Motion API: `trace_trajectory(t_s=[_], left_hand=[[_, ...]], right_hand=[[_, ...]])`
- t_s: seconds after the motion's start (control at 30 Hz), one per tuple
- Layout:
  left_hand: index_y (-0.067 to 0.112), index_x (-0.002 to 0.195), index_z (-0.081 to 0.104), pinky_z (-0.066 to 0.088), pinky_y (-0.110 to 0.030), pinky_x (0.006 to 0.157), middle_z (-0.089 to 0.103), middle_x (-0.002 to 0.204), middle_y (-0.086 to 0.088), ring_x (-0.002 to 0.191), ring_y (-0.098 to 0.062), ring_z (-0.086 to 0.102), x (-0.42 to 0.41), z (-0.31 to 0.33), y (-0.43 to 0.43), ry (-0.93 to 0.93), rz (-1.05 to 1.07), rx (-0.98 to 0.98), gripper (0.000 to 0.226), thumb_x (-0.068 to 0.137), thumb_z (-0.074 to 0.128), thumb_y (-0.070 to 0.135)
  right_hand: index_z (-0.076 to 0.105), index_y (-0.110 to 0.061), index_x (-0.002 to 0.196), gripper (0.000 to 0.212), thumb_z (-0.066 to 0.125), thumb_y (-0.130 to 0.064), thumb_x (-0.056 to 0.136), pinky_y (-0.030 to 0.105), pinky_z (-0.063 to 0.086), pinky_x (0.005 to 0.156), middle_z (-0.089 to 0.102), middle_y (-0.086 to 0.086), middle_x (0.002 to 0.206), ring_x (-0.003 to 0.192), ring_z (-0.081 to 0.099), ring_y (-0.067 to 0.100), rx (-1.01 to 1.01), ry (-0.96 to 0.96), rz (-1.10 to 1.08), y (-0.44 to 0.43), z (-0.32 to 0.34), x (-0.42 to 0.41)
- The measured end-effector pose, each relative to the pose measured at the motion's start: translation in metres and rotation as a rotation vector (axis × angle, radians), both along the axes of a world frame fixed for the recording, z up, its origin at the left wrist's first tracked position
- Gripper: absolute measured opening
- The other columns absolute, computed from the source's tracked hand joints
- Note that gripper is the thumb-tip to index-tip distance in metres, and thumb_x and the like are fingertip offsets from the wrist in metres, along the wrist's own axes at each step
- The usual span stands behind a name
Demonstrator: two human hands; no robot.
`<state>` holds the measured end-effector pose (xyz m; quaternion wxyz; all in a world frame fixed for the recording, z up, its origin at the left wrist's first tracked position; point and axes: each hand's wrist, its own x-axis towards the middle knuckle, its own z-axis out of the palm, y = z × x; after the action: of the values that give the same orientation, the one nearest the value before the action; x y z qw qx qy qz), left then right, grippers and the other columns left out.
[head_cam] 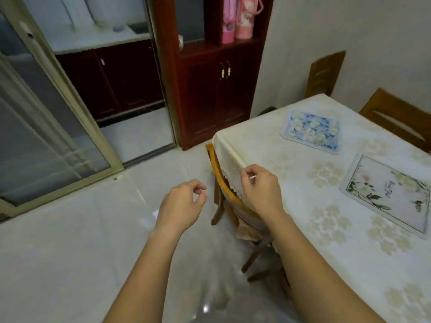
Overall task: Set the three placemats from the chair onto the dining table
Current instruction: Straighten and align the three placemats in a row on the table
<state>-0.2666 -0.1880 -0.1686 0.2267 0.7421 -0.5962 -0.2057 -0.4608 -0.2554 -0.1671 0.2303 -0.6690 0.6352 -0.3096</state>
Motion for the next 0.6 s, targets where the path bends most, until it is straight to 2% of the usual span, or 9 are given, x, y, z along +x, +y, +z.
trace_trajectory(t_s=[0.13,0.27,0.37,0.5,0.6], left_hand=[[0.036,0.108,0.067,0.053,-0.031,0.083,0.067,0.103,0.019,0.095,-0.008,0.062,-0.009,-0.006,-0.076,-0.012,-0.149,0.027,0.017,0.096,0.057,0.044],[0.035,0.110,0.068,0.054,-0.032,0.078,0.067,0.102,0.017,0.093,-0.007,0.062,-0.026,0.011,-0.157,-0.059,-0.266,0.007,0.019,0.096,0.056,0.042],[0.035,0.114,0.066,0.056,-0.034,0.080,0.067,0.107,0.016,0.093,-0.009,0.063,-0.047,0.024,-0.211,-0.130,-0.358,0.021,0.023,0.098,0.053,0.044],[0.032,0.120,0.062,0.056,-0.040,0.086,0.068,0.115,0.009,0.095,-0.014,0.065,-0.088,0.024,-0.266,-0.331,-0.526,0.030,0.028,0.099,0.050,0.047],[0.032,0.121,0.060,0.052,-0.040,0.090,0.067,0.116,0.008,0.103,-0.015,0.063,-0.127,0.011,-0.292,-0.353,-0.677,0.048,0.029,0.100,0.048,0.048]], right_hand=[[0.070,-0.025,0.096,0.018,0.053,-0.031,0.098,0.033,0.056,0.072,0.072,-0.005,0.094,0.078,0.066,0.015,0.057,-0.055,-0.132,-0.058,-0.016,-0.025],[0.071,-0.021,0.100,0.018,0.055,-0.029,0.099,0.026,0.045,0.067,0.070,-0.007,0.094,0.077,0.064,0.013,0.044,-0.096,-0.211,-0.118,-0.011,-0.038],[0.071,-0.022,0.100,0.018,0.055,-0.031,0.099,0.026,0.045,0.066,0.066,-0.010,0.092,0.079,0.065,0.013,0.064,-0.130,-0.265,-0.151,-0.010,-0.055],[0.067,-0.026,0.094,0.014,0.055,-0.034,0.098,0.027,0.045,0.065,0.069,-0.009,0.094,0.081,0.066,0.016,0.121,-0.130,-0.425,-0.164,-0.022,-0.100],[0.067,-0.026,0.092,0.014,0.056,-0.033,0.098,0.029,0.045,0.065,0.070,-0.008,0.092,0.081,0.067,0.019,0.156,-0.121,-0.602,-0.158,-0.032,-0.141]])
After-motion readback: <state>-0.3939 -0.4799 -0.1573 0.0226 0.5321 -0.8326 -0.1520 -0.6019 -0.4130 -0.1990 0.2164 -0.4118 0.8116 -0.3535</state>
